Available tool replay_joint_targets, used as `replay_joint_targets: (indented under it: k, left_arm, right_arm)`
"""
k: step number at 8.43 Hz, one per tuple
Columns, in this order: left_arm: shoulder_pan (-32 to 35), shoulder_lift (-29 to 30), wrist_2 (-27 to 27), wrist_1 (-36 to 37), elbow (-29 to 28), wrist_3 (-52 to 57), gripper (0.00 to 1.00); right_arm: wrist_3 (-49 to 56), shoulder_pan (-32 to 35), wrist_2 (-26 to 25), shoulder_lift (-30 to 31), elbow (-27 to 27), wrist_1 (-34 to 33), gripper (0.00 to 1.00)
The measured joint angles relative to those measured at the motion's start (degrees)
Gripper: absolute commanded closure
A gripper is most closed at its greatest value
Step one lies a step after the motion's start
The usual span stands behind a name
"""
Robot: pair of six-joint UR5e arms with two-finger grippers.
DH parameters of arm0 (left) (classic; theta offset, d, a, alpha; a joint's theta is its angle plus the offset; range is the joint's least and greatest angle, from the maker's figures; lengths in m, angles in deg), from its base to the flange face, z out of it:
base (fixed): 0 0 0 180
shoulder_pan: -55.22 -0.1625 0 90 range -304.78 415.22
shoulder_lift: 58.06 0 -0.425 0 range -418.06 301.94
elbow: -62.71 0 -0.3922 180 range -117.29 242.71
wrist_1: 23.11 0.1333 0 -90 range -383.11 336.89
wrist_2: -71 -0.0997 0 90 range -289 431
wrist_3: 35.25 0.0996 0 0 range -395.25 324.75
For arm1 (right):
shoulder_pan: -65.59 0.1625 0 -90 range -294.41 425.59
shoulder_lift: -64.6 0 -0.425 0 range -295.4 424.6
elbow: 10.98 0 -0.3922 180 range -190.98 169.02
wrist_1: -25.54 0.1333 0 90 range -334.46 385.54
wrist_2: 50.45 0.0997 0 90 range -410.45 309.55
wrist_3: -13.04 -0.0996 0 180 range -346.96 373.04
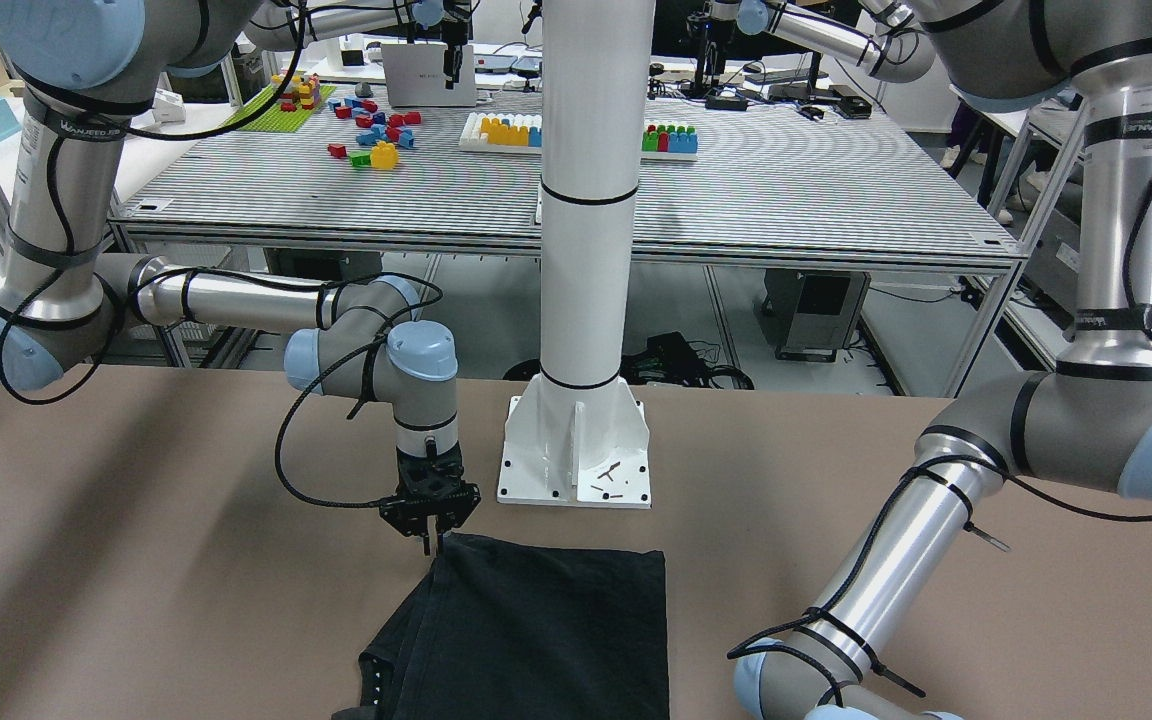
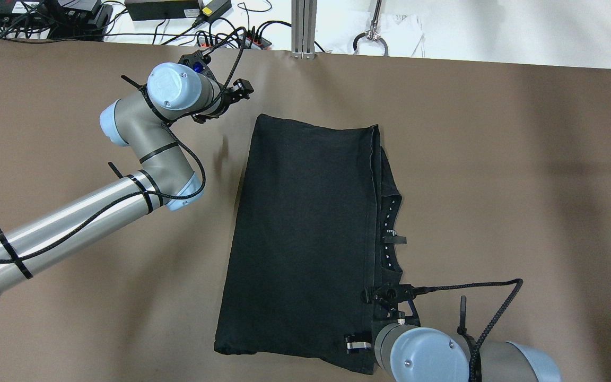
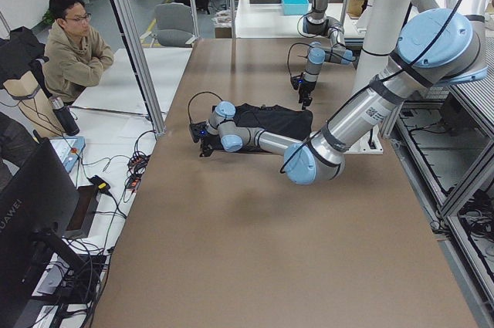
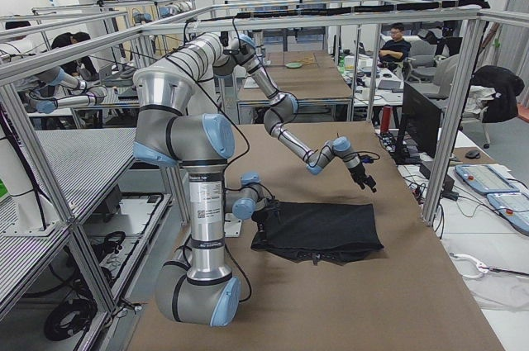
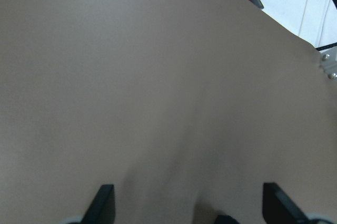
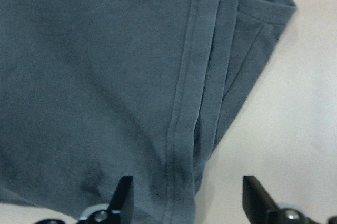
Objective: Fold clothes
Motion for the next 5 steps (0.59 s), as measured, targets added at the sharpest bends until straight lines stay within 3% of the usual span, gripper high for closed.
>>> replay_joint_targets:
  k: [2,5]
  left_arm:
    - [-0.03,0.08,0.00,0.11,0.03,-0.03,0.00]
    - [-0.11,0.18,-0.11,0.24,0.12,0.03,0.00]
  right_arm:
    - [-28.14,-0.85,-2.40,-2.34,0.24,0.36,0.28]
    - [-55.44,-4.42,-9.22,-3.19,1.66,2.81,0.31]
